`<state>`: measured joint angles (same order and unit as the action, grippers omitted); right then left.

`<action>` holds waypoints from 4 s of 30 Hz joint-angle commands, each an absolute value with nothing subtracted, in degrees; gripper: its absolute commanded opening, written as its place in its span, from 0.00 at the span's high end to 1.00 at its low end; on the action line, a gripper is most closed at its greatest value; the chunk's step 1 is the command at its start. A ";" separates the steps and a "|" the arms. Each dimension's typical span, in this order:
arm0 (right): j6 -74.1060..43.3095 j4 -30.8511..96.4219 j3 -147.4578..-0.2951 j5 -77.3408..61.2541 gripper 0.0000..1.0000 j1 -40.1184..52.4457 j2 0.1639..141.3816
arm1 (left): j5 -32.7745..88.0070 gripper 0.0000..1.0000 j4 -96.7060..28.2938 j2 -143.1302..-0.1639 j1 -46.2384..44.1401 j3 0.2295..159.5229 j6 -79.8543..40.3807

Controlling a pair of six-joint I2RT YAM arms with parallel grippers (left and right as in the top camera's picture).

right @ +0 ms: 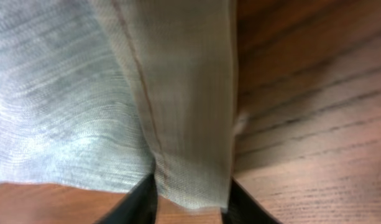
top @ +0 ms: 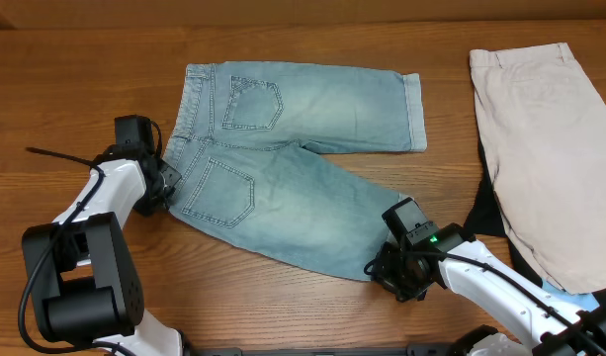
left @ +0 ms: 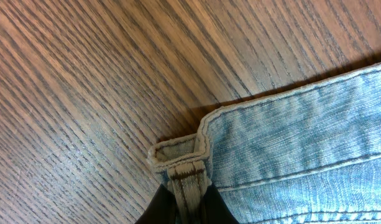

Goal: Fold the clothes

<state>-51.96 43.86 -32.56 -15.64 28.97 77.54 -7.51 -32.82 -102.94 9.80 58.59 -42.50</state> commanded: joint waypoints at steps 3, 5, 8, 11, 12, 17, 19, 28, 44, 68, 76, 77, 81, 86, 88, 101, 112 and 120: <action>-51.81 43.70 -32.95 -13.98 0.87 29.15 77.65 | -5.89 0.95 -34.61 -107.07 10.11 56.38 -42.83; -50.74 44.16 -33.71 -13.63 0.95 28.82 77.65 | -6.00 0.96 -34.68 -107.07 10.11 56.38 -41.82; -50.78 47.13 -36.42 -11.94 0.96 26.76 77.62 | -6.11 0.96 -34.52 -106.69 10.17 56.77 -39.97; -49.06 51.11 -41.36 -9.02 0.96 23.64 77.25 | -5.67 0.96 -37.36 -105.47 10.90 59.31 -37.56; -47.51 52.51 -43.51 -8.43 0.96 22.44 77.01 | -5.69 0.96 -39.27 -104.86 11.16 60.88 -37.15; -38.65 60.27 -56.31 -7.42 0.96 15.68 76.23 | -6.15 0.96 -50.85 -100.73 11.77 72.25 -31.53; -35.83 63.37 -61.54 -7.29 0.96 13.04 76.25 | -6.39 0.96 -55.66 -99.02 11.77 77.67 -29.43; -27.68 73.80 -80.86 -7.09 0.96 6.13 76.18 | -6.57 0.96 -72.53 -94.11 11.77 100.27 -26.72; -25.45 81.21 -88.09 -6.44 0.96 5.93 71.59 | -9.98 0.96 -88.49 -88.47 11.62 106.08 -25.28; -17.47 48.53 -88.09 -9.26 0.96 6.55 105.84 | -10.92 0.96 -57.93 -95.13 11.62 77.71 -31.59; -17.34 35.62 -88.09 -9.23 0.96 8.40 108.84 | -10.83 0.86 -48.90 -101.71 11.62 77.71 -32.42; -17.34 34.06 -88.09 -9.26 0.91 8.71 109.32 | -10.76 0.77 -47.77 -102.30 11.60 77.71 -32.42; -17.32 29.28 -88.09 -9.13 0.28 9.76 111.18 | -10.48 0.24 -44.16 -103.77 11.62 77.73 -32.38; -17.32 29.98 -88.27 -9.08 0.00 9.96 111.18 | -7.46 0.00 -46.33 -103.37 11.77 81.91 -30.17; -17.32 31.70 -88.44 -9.08 0.00 9.96 111.11 | -4.93 0.00 -50.98 -103.37 11.77 86.46 -28.73; -15.92 48.97 -89.86 -15.18 0.02 10.46 110.80 | -0.34 0.03 -75.77 -103.72 11.53 103.81 -17.93; -13.45 46.76 -89.86 -12.43 0.30 17.52 110.83 | 1.19 0.24 -72.14 -104.25 5.45 90.37 -17.78; -13.45 36.60 -89.84 -7.33 0.89 20.58 113.80 | -2.66 0.83 -51.83 -104.27 -0.47 78.22 -20.86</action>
